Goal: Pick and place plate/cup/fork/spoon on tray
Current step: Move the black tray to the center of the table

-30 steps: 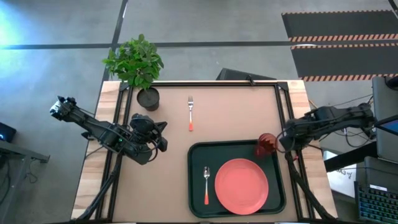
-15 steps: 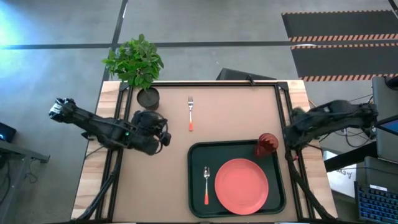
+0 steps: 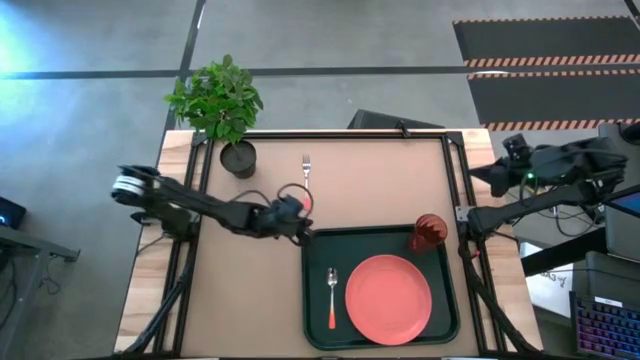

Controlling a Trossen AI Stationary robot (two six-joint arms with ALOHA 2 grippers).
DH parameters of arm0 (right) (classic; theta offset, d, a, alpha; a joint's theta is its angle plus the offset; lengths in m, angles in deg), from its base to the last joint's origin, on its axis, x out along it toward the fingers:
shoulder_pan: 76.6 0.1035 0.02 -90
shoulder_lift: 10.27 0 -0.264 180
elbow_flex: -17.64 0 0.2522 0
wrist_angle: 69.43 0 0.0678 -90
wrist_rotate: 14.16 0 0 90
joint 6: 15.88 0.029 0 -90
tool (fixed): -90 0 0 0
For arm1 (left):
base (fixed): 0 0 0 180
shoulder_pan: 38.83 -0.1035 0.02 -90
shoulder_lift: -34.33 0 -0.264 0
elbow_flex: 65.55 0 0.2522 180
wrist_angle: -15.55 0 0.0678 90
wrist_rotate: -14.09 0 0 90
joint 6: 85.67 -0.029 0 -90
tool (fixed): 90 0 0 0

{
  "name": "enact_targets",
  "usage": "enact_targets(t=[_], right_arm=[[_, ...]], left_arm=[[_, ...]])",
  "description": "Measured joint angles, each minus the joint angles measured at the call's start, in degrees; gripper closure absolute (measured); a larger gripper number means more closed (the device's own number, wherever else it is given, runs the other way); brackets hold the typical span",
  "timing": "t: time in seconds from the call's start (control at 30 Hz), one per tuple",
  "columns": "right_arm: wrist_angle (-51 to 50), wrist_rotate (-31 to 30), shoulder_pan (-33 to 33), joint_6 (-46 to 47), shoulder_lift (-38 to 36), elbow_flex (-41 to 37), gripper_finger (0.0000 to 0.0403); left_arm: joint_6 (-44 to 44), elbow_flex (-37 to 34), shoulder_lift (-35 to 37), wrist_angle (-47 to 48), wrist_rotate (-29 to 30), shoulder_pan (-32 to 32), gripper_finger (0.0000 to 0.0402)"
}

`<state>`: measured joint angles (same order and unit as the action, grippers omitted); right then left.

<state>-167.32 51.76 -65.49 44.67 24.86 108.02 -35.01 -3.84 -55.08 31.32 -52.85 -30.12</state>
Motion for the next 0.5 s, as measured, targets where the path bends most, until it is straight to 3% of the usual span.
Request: enact_targets(t=[0.23,0.5], right_arm=[[-0.1,0.0,0.0,-0.8,0.0,-0.3,0.0395],[-0.1,-0.2,0.0,-1.3,0.0,-0.4,0.0395]], left_arm=[[-0.5,3.9,-7.2,-0.1,-8.6,0.8,0.0402],[1.7,3.6,-7.8,7.5,-10.1,1.9,0.0401]])
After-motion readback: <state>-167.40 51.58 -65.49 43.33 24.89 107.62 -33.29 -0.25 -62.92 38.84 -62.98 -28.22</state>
